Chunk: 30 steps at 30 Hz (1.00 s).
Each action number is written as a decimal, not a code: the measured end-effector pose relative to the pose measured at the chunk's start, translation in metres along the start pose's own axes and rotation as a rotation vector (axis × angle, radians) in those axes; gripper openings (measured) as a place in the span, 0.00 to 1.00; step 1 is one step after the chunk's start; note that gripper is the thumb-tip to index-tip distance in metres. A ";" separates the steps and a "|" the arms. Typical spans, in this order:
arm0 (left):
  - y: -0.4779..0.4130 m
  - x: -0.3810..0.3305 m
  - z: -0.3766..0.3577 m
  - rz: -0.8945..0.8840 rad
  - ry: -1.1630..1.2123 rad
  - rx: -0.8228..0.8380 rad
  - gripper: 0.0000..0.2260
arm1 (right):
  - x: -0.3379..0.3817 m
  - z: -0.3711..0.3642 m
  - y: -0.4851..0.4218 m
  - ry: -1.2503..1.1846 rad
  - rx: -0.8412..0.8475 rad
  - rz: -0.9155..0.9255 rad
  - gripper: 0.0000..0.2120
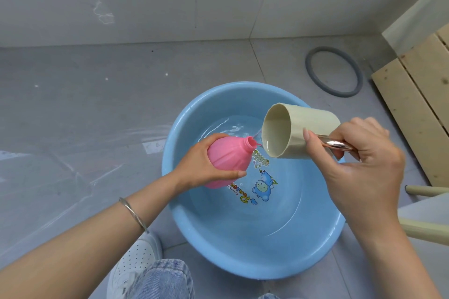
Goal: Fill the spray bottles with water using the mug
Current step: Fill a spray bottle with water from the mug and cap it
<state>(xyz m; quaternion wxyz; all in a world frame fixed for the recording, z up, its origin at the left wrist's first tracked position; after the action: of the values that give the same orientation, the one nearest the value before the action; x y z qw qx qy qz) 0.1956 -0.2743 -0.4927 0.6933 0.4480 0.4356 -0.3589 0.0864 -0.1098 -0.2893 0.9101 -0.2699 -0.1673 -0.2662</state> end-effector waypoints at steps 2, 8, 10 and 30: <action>0.000 0.001 0.000 0.006 -0.007 0.000 0.38 | 0.004 0.001 -0.001 0.020 -0.001 0.021 0.19; 0.000 0.000 0.000 0.000 -0.004 0.000 0.38 | 0.010 0.000 -0.004 0.095 0.008 0.076 0.20; 0.000 0.000 0.000 -0.001 -0.002 -0.003 0.38 | 0.012 0.000 -0.004 0.105 0.010 0.093 0.20; 0.002 -0.001 0.004 0.001 0.012 -0.027 0.39 | -0.031 -0.014 0.016 0.117 0.021 0.068 0.20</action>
<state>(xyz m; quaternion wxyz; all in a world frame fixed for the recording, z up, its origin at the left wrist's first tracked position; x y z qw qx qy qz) 0.1983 -0.2772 -0.4905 0.6970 0.4408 0.4443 -0.3500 0.0727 -0.0938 -0.3208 0.9297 -0.2497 -0.1071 -0.2486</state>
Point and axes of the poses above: each hand's wrist, its own y-axis away from the middle knuckle, its own z-axis out of the back of the hand, x = y × z, the point moved 6 cm from there along -y, towards the middle knuckle, and after that the axes turned 10 degrees about x, right-handed, at the moved point
